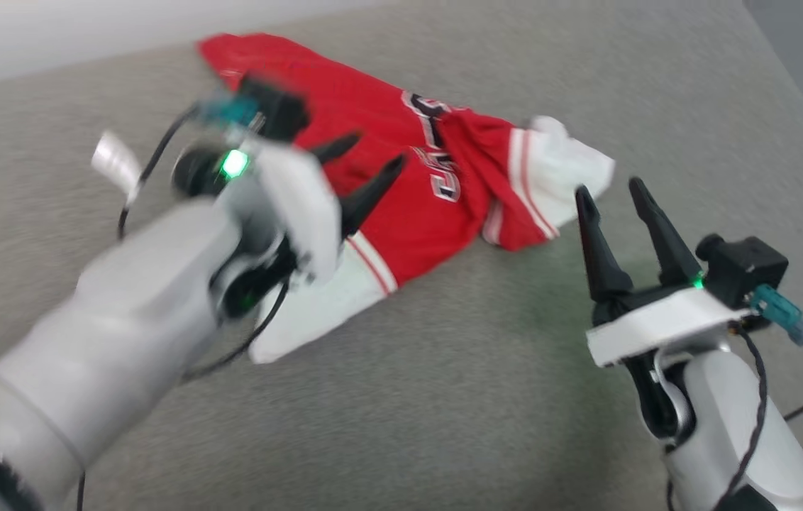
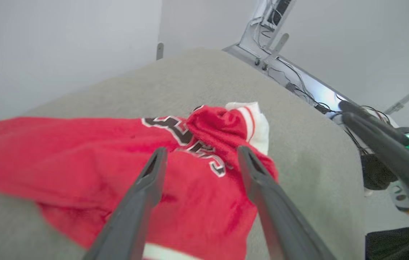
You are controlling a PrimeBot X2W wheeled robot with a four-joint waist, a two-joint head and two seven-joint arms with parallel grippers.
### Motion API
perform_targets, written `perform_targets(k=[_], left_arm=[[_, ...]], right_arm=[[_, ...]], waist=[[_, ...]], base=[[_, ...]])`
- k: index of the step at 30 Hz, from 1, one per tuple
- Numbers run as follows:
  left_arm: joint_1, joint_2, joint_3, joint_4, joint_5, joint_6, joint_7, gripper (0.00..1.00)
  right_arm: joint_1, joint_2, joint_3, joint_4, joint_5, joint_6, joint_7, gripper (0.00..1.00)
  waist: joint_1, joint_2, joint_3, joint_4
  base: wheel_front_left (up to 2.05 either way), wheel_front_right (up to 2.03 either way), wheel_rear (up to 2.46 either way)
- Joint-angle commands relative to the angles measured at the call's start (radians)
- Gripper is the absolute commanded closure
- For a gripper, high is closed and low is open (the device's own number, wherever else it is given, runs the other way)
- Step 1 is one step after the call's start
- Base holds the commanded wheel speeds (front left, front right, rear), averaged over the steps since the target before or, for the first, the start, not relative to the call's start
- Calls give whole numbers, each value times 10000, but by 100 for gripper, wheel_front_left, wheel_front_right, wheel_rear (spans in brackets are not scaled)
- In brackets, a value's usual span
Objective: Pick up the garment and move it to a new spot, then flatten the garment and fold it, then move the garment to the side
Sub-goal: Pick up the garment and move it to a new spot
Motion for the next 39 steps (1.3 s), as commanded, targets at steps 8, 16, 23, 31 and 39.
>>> perform_targets(k=[8,16,23,31,39], left_arm=[[2568,405,498,641,-1377,25,-1772,0],[4644,743,1643,849,-1433,25,-2122,0],[6598,820,4274,444,441,25,-2124,0],[9166,171,8728,-1167,4289,469,-2124,0],[10861,-1087,11242,-3064,7578,662,-2125,0]], right_arm=[[827,-834,-356,303,-229,1,-51,0],[1904,-1437,-951,383,-218,1,-51,0],[2575,-1707,-1283,299,-156,1,-51,0],[2779,-1711,-1735,-52,-237,1,-30,0],[2771,-1661,-2068,-545,-318,1,85,0]], waist=[[0,0,-1322,1948],[0,0,-2096,3244],[0,0,-2564,3670],[0,0,-2623,3552],[0,0,-2552,3400]], base=[[0,0,0],[0,0,0],[0,0,0],[0,0,0],[0,0,0]])
